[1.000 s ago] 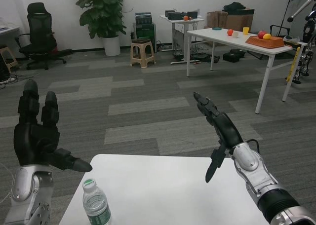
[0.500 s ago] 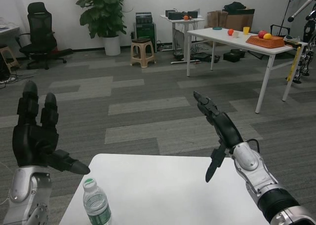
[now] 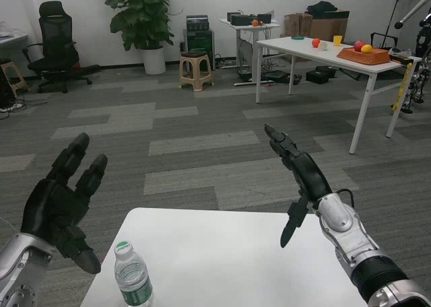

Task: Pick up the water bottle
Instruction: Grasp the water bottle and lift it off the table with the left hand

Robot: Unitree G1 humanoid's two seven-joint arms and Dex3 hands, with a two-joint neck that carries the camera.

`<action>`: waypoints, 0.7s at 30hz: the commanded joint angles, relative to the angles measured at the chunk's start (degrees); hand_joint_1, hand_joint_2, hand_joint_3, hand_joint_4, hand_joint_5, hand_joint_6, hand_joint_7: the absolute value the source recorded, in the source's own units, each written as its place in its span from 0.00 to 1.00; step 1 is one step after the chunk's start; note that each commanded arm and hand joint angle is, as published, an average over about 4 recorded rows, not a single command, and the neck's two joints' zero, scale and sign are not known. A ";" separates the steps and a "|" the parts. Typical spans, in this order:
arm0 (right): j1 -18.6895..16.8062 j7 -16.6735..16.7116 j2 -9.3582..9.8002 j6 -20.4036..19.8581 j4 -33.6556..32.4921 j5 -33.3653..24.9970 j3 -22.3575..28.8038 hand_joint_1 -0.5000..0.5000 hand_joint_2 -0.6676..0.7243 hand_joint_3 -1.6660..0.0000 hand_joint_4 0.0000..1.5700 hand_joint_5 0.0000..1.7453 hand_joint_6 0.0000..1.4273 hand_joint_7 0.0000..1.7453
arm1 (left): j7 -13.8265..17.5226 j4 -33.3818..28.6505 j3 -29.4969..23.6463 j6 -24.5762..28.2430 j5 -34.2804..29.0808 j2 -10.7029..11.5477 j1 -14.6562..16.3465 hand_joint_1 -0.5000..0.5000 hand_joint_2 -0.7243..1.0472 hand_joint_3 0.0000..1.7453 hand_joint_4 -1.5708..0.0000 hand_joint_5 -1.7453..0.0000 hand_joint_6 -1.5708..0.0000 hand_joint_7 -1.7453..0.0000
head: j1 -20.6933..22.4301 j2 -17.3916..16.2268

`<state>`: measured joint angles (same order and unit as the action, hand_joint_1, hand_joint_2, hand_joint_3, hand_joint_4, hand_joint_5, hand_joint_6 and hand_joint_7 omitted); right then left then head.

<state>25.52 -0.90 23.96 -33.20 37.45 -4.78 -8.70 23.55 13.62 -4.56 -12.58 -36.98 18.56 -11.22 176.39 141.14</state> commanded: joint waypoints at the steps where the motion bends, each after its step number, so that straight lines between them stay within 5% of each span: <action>1: 0.32 0.19 -0.43 -0.11 0.56 -0.31 0.02 0.04 0.95 1.00 0.00 0.00 0.00 0.00 | 2.26 -0.68 -1.16 3.97 0.26 0.97 0.69 0.00 0.11 0.05 1.00 1.00 1.00 1.00 | 0.01 -0.07; 10: 0.49 0.19 -0.58 -0.11 1.22 -0.31 -0.05 0.04 0.95 1.00 0.00 0.00 0.00 0.00 | 4.31 1.94 -0.63 8.28 2.52 1.79 0.94 0.00 0.15 0.05 1.00 1.00 1.00 1.00 | 0.18 -0.49; 21: 0.51 0.19 -0.58 -0.11 1.99 -0.31 0.04 0.04 0.95 1.00 0.00 0.00 0.00 0.00 | 4.46 14.81 6.25 8.36 2.88 2.53 -2.76 0.00 0.15 0.05 1.00 1.00 1.00 1.00 | -0.08 -0.82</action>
<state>25.52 -0.88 23.70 -33.19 38.93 -4.78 -8.72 27.82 26.41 0.59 -4.53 -34.42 20.42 -12.22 176.34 140.36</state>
